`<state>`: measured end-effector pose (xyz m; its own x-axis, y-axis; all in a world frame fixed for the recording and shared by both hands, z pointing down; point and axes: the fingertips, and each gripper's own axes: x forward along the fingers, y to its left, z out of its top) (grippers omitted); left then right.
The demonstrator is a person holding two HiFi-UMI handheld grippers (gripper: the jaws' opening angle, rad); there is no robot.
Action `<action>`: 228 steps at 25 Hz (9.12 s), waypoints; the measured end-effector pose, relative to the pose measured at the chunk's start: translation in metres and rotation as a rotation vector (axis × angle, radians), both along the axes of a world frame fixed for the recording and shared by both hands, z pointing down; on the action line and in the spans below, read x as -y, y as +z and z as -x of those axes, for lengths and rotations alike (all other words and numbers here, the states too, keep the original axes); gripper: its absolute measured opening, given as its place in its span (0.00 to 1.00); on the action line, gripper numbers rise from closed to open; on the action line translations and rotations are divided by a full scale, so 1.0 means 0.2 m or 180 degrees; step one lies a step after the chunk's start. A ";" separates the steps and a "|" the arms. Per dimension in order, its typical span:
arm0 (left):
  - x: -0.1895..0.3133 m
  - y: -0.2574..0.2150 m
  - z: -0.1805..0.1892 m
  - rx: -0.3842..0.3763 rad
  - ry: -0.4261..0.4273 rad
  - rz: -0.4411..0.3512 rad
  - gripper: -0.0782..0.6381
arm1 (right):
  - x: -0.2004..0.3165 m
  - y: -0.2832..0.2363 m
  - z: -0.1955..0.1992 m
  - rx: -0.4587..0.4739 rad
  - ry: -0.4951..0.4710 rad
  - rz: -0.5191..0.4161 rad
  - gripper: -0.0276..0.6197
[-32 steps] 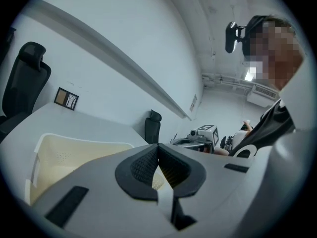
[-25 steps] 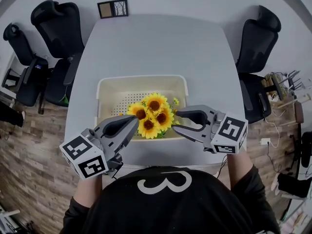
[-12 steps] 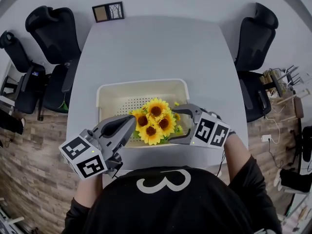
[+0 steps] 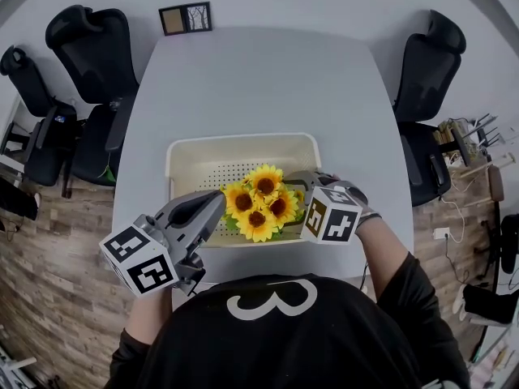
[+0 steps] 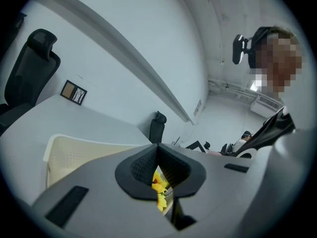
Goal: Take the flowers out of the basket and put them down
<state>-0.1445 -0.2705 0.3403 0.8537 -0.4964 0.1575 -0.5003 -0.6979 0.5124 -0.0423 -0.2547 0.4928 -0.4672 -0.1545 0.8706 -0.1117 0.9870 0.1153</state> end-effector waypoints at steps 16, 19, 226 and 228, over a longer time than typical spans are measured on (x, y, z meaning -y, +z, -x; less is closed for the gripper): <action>-0.06 0.01 -0.01 -0.0028 -0.0074 0.0057 0.13 | 0.00 0.08 0.11 -0.0242 -0.0197 0.0072 0.68; -0.07 0.02 0.02 -0.0052 -0.0111 0.0100 0.13 | 0.02 0.09 0.17 -0.0165 -0.0210 0.0031 0.68; -1.42 0.09 -1.09 0.0305 -0.0006 0.0090 0.13 | -1.30 -0.66 -1.05 0.2731 0.1568 -0.1067 0.53; -1.45 0.04 -1.11 0.0312 0.0111 0.0029 0.13 | -1.37 -0.73 -1.02 0.2771 0.1479 -0.1062 0.47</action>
<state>0.0777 0.0195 0.3483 0.8508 -0.4647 0.2453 -0.5237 -0.7114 0.4686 0.1615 0.0187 0.3466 -0.7460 -0.6508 0.1409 -0.6480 0.7583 0.0719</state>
